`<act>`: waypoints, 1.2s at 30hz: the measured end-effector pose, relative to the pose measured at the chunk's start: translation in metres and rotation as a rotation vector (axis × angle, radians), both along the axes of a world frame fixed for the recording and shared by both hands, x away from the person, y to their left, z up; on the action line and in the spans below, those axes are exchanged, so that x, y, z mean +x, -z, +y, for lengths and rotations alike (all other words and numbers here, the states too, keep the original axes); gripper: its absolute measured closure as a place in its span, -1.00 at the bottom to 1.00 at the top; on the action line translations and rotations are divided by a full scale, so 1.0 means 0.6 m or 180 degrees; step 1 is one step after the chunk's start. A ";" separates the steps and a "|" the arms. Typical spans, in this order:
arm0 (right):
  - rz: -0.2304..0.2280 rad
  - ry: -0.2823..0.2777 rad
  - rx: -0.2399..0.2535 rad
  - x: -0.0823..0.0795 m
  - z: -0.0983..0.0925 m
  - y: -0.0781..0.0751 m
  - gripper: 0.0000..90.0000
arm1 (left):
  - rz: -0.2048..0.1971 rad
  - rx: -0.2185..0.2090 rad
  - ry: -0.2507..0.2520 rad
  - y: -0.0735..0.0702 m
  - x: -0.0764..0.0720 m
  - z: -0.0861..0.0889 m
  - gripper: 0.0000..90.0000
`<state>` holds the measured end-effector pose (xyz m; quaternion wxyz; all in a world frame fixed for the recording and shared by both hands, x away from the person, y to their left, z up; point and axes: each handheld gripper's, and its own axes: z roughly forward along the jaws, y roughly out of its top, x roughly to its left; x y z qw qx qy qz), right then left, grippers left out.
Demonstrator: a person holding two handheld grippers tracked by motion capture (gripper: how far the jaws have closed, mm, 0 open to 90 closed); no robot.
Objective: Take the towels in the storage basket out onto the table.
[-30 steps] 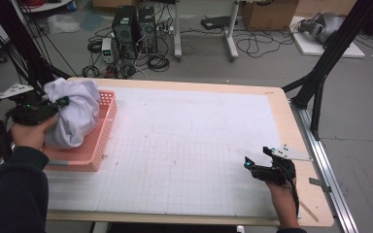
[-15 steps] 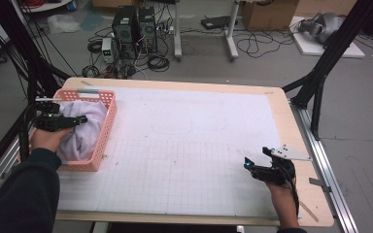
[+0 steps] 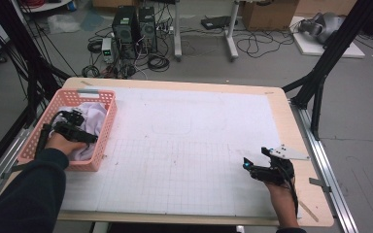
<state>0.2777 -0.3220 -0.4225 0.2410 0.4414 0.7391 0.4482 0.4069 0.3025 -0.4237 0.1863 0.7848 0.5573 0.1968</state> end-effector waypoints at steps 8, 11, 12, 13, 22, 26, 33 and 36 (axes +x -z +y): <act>0.0015 0.0029 -0.0009 -0.002 -0.009 0.002 -0.65 | -0.0088 -0.0138 -0.0257 -0.004 0.008 0.019 -0.31; 0.0016 0.0013 -0.0014 -0.002 -0.007 0.002 -0.65 | -0.0115 -0.0174 -0.0299 -0.007 0.008 0.025 0.18; 0.0018 0.0012 -0.0021 -0.002 -0.007 0.001 -0.65 | -0.0106 -0.0206 -0.0328 -0.007 0.009 0.027 0.18; 0.0020 0.0010 -0.0025 -0.002 -0.007 0.002 -0.65 | -0.0100 -0.0246 -0.0349 -0.008 0.009 0.030 0.25; 0.0029 0.0061 0.0003 -0.003 -0.010 0.001 -0.65 | -0.0589 -0.0913 -0.0590 -0.033 -0.007 0.059 0.36; 0.0025 0.0059 -0.0001 -0.005 -0.010 0.001 -0.65 | -0.0937 -0.1089 -0.0558 -0.047 -0.021 0.063 0.36; 0.0000 0.0043 0.0002 -0.005 -0.009 0.000 -0.65 | -0.1442 -0.1326 -0.0492 -0.074 -0.042 0.068 0.36; 0.0011 0.0046 0.0010 -0.005 -0.008 0.000 -0.65 | -0.1610 -0.1395 -0.0467 -0.085 -0.050 0.071 0.36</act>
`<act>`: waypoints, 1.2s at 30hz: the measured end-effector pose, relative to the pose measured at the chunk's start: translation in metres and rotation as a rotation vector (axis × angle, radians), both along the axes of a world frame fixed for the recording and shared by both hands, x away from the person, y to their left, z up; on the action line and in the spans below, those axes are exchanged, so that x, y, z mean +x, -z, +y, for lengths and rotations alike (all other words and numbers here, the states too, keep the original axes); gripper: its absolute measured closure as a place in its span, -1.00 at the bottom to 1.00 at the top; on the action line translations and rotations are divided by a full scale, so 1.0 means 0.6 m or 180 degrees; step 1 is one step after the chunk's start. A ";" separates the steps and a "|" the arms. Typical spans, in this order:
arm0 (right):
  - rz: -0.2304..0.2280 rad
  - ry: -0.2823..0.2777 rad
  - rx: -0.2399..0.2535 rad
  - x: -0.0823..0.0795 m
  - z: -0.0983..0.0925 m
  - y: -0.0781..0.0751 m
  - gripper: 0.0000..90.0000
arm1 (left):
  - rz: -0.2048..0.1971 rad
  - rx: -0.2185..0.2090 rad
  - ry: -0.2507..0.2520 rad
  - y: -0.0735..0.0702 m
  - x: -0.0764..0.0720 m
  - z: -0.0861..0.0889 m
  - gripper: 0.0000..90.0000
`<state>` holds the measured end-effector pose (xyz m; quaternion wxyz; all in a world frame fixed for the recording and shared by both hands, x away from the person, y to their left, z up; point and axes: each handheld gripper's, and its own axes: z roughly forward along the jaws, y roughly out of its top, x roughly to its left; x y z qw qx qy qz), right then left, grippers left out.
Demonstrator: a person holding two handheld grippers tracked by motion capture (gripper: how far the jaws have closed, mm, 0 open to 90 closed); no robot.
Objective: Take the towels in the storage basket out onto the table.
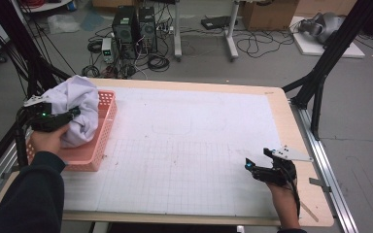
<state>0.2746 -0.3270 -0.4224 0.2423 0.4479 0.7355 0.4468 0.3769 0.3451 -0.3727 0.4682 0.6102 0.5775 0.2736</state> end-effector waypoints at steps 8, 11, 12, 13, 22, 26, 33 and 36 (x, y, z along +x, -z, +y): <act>0.0000 0.0003 0.0008 0.000 0.001 0.000 -0.65 | -0.0352 -0.0103 -0.0009 -0.024 -0.019 0.010 0.36; 0.0008 -0.0009 -0.0002 0.000 0.002 0.000 -0.65 | -0.0481 -0.0124 0.0013 -0.036 -0.025 0.011 0.36; 0.0004 -0.0012 0.0002 0.001 0.002 0.000 -0.65 | -0.0524 -0.0135 0.0022 -0.040 -0.027 0.011 0.36; -0.0003 -0.0012 0.0001 0.001 0.003 0.000 -0.65 | -0.0556 -0.0138 0.0040 -0.044 -0.029 0.011 0.36; -0.0009 -0.0010 0.0004 0.000 0.003 0.000 -0.65 | -0.0887 -0.0161 0.0193 -0.071 -0.042 -0.003 0.35; -0.0003 -0.0013 0.0007 0.000 0.003 0.000 -0.65 | -0.1039 -0.0153 0.0314 -0.087 -0.048 -0.017 0.35; 0.0006 -0.0033 -0.0005 0.003 0.007 0.001 -0.65 | -0.1307 -0.0172 0.0558 -0.125 -0.057 -0.052 0.35; 0.0006 -0.0030 0.0006 0.002 0.007 0.001 -0.65 | -0.1375 -0.0149 0.0701 -0.137 -0.058 -0.071 0.35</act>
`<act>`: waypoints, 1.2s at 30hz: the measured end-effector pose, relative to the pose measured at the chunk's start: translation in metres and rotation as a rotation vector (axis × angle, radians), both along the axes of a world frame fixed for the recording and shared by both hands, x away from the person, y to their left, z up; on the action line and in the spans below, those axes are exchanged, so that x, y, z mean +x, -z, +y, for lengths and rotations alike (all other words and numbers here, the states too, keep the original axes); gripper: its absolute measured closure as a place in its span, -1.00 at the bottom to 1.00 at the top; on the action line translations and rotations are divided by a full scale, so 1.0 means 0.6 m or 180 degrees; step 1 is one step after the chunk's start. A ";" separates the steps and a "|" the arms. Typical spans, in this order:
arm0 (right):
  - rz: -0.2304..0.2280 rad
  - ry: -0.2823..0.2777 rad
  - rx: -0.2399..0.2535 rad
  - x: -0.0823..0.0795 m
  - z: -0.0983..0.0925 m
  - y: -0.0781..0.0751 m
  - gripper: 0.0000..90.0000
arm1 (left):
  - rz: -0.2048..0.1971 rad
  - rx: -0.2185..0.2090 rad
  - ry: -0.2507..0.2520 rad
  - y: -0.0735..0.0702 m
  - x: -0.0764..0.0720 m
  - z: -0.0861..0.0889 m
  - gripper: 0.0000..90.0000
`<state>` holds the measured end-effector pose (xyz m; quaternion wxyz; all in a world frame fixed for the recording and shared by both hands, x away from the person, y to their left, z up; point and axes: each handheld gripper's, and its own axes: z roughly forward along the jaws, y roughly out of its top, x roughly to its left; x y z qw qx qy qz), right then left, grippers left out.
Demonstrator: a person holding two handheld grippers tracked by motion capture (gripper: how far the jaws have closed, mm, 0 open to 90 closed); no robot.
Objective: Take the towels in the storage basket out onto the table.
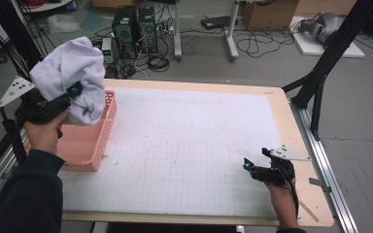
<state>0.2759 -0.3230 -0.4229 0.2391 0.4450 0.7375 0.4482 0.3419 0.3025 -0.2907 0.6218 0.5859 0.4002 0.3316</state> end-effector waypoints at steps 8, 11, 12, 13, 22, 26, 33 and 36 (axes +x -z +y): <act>-0.0008 -0.0006 0.0005 0.000 0.000 -0.001 -0.65 | -0.0033 0.0054 0.0446 0.003 0.005 -0.071 0.34; -0.0002 -0.0014 -0.0009 0.000 0.000 0.000 -0.65 | 0.0003 0.0106 0.0634 0.008 0.009 -0.106 0.34; -0.0012 -0.0028 -0.0012 0.001 0.000 0.000 -0.65 | 0.0013 0.0143 0.0690 0.011 0.010 -0.119 0.34; -0.0012 -0.0028 -0.0012 0.001 0.000 0.000 -0.65 | 0.0030 0.0164 0.0738 0.014 0.012 -0.132 0.34; -0.0006 -0.0022 0.0000 0.000 -0.001 0.000 -0.65 | 0.0157 0.0358 0.1177 0.043 0.025 -0.246 0.34; -0.0008 -0.0026 0.0000 0.001 -0.001 0.000 -0.65 | 0.0257 0.0451 0.1301 0.063 0.034 -0.295 0.33; -0.0003 -0.0031 0.0017 0.002 -0.003 0.001 -0.65 | 0.0620 0.0624 0.1318 0.131 0.058 -0.376 0.29; -0.0009 -0.0024 0.0024 0.003 -0.005 0.002 -0.65 | 0.0737 0.0708 0.1310 0.156 0.067 -0.403 0.28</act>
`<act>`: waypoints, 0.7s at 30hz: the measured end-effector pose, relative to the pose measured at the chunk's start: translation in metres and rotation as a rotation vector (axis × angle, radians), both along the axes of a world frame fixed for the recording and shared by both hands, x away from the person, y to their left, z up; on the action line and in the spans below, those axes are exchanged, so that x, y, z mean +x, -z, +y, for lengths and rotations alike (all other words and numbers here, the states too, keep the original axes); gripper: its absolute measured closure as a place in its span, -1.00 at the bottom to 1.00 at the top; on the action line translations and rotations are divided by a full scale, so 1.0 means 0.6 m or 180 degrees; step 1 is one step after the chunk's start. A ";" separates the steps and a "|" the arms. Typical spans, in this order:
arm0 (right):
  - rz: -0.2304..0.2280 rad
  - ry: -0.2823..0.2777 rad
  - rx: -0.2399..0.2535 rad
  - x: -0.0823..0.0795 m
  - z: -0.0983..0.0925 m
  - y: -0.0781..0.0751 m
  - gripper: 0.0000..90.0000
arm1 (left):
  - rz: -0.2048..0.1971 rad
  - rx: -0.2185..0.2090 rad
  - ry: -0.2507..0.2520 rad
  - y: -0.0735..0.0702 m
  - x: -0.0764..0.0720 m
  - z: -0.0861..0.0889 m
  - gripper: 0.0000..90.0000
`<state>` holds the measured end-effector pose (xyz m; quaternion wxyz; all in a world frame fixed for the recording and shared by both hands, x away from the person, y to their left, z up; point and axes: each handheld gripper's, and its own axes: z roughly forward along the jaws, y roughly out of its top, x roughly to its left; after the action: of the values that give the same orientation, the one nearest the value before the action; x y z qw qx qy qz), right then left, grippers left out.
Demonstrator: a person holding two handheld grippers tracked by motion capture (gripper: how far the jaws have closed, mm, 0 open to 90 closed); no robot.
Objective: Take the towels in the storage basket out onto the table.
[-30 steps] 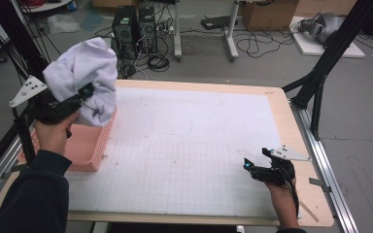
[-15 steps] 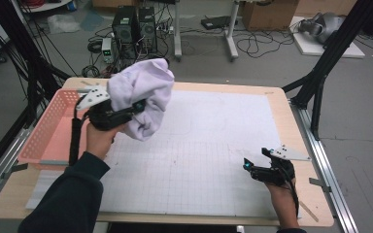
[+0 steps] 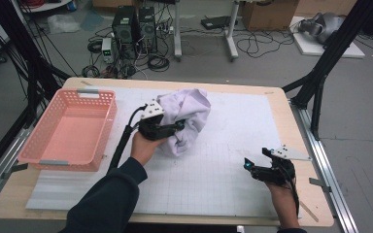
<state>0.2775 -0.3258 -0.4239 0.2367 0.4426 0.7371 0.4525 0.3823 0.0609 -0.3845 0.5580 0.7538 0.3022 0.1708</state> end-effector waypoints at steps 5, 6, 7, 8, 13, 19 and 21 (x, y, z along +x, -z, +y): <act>0.0021 0.0009 0.0011 0.001 -0.002 0.001 -0.65 | 0.0269 0.0154 -0.0066 0.041 0.018 -0.033 0.20; 0.0015 0.0011 0.0007 0.000 -0.003 0.002 -0.65 | 0.0325 0.0192 -0.0065 0.048 0.020 -0.038 0.20; 0.0009 0.0007 0.0002 0.000 -0.003 0.002 -0.65 | 0.0371 0.0248 -0.0068 0.054 0.022 -0.042 0.18; 0.0012 0.0005 0.0001 0.000 -0.003 0.002 -0.65 | 0.0415 0.0277 -0.0087 0.059 0.023 -0.047 0.15; 0.0041 -0.0001 0.0004 0.001 -0.003 0.003 -0.65 | 0.0626 0.0361 -0.0123 0.068 0.029 -0.057 -0.21; 0.0028 -0.0008 0.0003 0.001 -0.001 0.003 -0.65 | 0.0405 0.0388 -0.0219 0.029 0.011 -0.040 -0.43; 0.0036 -0.0005 0.0007 0.001 -0.001 0.002 -0.65 | 0.0335 0.0357 -0.0223 0.014 0.004 -0.028 -0.47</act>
<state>0.2778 -0.3265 -0.4253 0.2316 0.4448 0.7384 0.4510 0.3848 0.0438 -0.3928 0.4918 0.7808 0.3472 0.1670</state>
